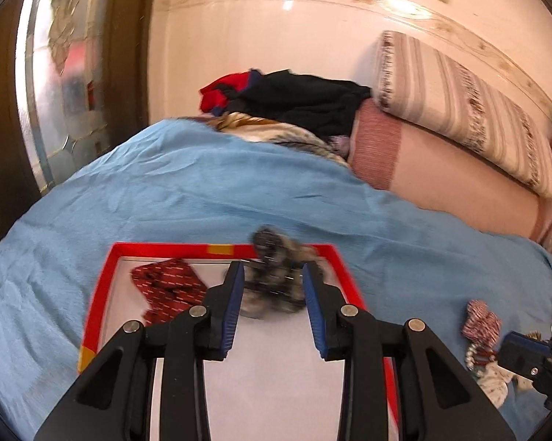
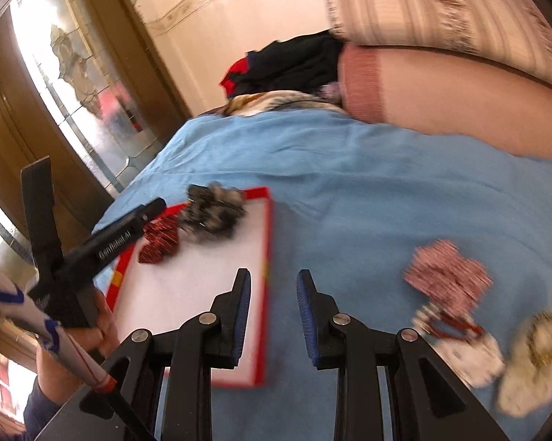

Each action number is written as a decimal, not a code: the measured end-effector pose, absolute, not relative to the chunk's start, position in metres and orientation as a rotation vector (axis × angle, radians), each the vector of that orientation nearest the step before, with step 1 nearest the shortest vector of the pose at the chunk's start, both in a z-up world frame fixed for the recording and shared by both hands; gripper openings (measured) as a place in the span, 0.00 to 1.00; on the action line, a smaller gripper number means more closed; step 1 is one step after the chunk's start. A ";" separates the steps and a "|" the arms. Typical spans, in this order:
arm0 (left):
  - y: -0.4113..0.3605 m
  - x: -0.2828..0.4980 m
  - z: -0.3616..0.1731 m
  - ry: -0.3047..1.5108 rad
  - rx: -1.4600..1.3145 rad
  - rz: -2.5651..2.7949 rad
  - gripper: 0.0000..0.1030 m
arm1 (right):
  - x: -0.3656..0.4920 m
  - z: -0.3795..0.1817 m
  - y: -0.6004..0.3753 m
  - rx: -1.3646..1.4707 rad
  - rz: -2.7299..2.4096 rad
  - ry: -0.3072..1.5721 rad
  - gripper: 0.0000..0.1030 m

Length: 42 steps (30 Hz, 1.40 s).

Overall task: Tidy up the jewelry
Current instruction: 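Move both open tools back toward the remaining scrunchies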

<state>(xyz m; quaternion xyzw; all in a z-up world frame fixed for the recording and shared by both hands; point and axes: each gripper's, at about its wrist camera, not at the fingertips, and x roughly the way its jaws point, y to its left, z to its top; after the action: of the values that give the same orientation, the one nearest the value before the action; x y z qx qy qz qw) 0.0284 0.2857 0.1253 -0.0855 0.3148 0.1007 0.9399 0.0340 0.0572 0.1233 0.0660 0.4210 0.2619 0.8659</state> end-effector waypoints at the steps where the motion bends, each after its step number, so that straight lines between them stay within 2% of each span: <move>1: 0.276 0.026 0.126 0.639 -0.160 0.194 0.32 | 0.026 0.123 0.044 0.142 0.535 0.879 0.27; 6: 0.225 0.003 0.125 0.634 -0.179 0.085 0.38 | -0.015 0.125 -0.004 0.097 0.434 0.841 0.28; 8: 0.203 -0.008 0.121 0.645 -0.182 0.046 0.39 | -0.029 0.125 -0.018 0.058 0.381 0.829 0.34; 10: 0.181 -0.020 0.115 0.665 -0.179 0.020 0.39 | -0.045 0.125 -0.033 -0.007 0.296 0.802 0.36; 25: 0.052 -0.084 0.099 0.743 -0.039 -0.028 0.39 | -0.085 0.114 -0.110 -0.049 0.099 0.701 0.36; 42: -0.009 -0.093 0.100 0.738 0.069 -0.049 0.40 | -0.103 0.116 -0.145 -0.052 0.034 0.695 0.36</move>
<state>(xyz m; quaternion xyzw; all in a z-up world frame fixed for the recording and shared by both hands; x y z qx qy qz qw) -0.0930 -0.0089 0.1002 0.0337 0.3605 -0.0237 0.9318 -0.1033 -0.1451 0.1161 -0.0254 0.3405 0.0166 0.9398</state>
